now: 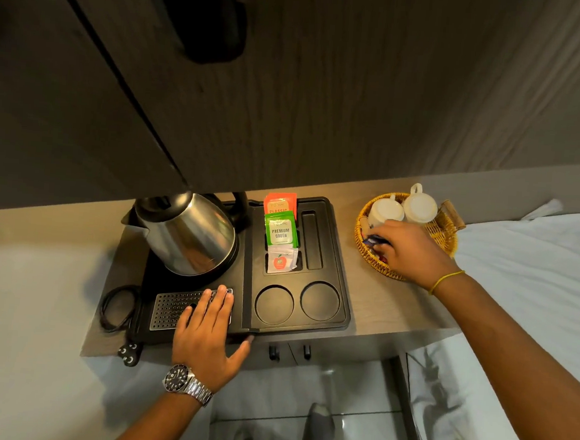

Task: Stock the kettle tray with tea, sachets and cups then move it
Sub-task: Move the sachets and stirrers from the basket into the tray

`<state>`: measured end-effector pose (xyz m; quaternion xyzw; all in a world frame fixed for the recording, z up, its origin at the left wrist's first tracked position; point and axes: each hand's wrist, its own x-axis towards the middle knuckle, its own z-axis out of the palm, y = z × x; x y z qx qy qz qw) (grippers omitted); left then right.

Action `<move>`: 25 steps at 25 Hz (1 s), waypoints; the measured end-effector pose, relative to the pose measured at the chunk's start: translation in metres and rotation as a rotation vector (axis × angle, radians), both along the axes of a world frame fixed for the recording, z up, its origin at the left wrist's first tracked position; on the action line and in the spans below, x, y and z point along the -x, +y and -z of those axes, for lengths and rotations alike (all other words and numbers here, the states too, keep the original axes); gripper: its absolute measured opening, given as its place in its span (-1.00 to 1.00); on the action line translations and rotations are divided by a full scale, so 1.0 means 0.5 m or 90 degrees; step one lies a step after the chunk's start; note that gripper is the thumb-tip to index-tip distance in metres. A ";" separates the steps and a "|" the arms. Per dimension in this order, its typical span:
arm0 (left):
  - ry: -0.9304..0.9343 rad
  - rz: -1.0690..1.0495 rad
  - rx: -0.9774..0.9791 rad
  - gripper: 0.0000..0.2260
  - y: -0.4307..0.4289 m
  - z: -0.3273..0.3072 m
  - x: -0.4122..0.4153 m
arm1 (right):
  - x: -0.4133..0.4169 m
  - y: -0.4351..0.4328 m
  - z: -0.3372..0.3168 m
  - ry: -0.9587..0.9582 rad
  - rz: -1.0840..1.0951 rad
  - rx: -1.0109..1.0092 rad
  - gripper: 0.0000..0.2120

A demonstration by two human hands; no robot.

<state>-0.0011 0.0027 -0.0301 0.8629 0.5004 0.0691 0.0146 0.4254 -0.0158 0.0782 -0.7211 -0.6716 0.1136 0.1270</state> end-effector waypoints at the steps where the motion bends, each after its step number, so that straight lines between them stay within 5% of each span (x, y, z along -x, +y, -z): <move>1: -0.002 -0.001 0.000 -0.18 0.000 0.000 0.000 | 0.034 0.018 -0.001 0.024 -0.059 -0.003 -0.75; 8: -0.002 -0.012 0.032 -0.17 0.002 0.004 0.002 | 0.170 0.147 0.062 -0.071 -0.274 0.031 -0.64; 14: -0.010 -0.013 0.034 -0.17 0.003 0.008 0.004 | 0.154 0.145 0.097 -0.018 -0.265 0.064 -0.49; 25: -0.020 -0.010 0.001 -0.18 0.002 0.011 0.004 | 0.142 0.134 0.098 -0.019 -0.213 0.039 -0.51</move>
